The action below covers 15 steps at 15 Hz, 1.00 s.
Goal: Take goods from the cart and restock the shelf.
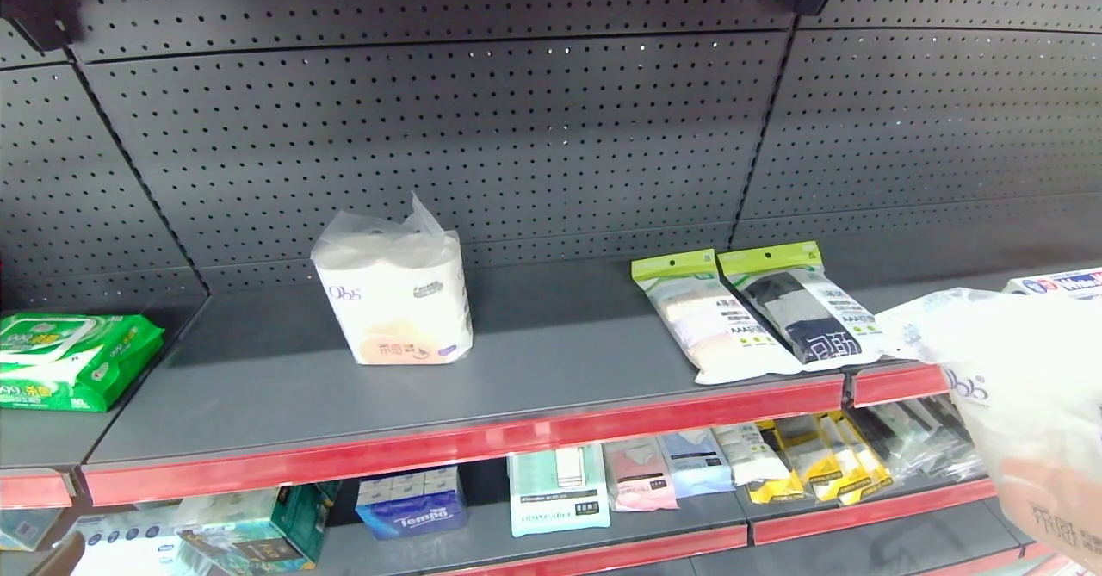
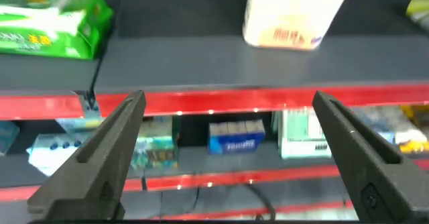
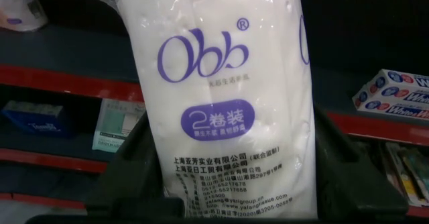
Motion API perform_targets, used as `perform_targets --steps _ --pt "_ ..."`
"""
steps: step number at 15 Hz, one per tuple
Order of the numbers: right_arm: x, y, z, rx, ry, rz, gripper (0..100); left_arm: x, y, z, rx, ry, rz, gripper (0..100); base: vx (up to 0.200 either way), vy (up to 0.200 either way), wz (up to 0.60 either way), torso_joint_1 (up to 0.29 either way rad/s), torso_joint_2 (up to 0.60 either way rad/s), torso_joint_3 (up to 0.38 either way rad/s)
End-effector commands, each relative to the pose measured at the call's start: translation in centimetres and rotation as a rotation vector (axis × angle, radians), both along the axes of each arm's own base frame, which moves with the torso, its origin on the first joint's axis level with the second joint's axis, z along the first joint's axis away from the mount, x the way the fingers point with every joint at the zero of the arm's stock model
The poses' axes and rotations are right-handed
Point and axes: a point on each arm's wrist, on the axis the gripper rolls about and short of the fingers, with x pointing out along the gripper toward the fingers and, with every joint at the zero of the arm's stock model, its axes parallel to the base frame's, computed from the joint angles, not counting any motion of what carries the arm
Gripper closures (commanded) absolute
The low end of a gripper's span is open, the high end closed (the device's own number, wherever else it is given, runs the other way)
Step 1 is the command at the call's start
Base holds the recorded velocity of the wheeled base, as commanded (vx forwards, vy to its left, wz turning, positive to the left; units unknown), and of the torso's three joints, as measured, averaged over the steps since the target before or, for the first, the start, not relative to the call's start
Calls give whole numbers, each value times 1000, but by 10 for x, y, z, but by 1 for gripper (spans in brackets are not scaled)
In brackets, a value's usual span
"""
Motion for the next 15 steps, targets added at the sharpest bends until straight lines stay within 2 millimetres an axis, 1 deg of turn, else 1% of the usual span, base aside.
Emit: perform_targets --steps 1,2,3,5,7,9,10,11,12,13,15 --pt "8 0 5 3 19 13 100 30 -1 0 -15 144 -48 0 0 0 0 0 0 0" --pt "8 0 5 6 20 7 100 40 -2 1 -32 175 -95 0 0 0 0 0 0 0" --pt "9 0 6 9 19 6 100 57 -3 2 -40 199 -138 0 0 0 0 0 0 0" --pt "14 0 14 8 16 -3 100 100 1 4 -67 189 -158 0 0 0 0 0 0 0" --pt "23 -2 21 12 28 -25 100 141 17 2 -64 135 -191 0 0 0 0 0 0 0" --pt "31 -2 27 12 39 -28 100 172 44 -4 -11 81 -257 0 0 0 0 0 0 0" --pt "33 -3 28 12 42 -33 100 179 50 -6 1 68 -288 0 0 0 0 0 0 0" --pt "35 -4 29 13 47 -49 100 188 54 -10 -5 66 -360 0 0 0 0 0 0 0" --pt "36 -4 29 13 48 -54 100 192 54 -12 -17 71 -385 0 0 0 0 0 0 0" --pt "37 -5 28 14 56 -60 100 200 58 -20 -41 93 -422 0 0 0 0 0 0 0" --pt "37 -5 26 14 65 -63 100 211 63 -27 -48 105 -464 0 0 0 0 0 0 0"
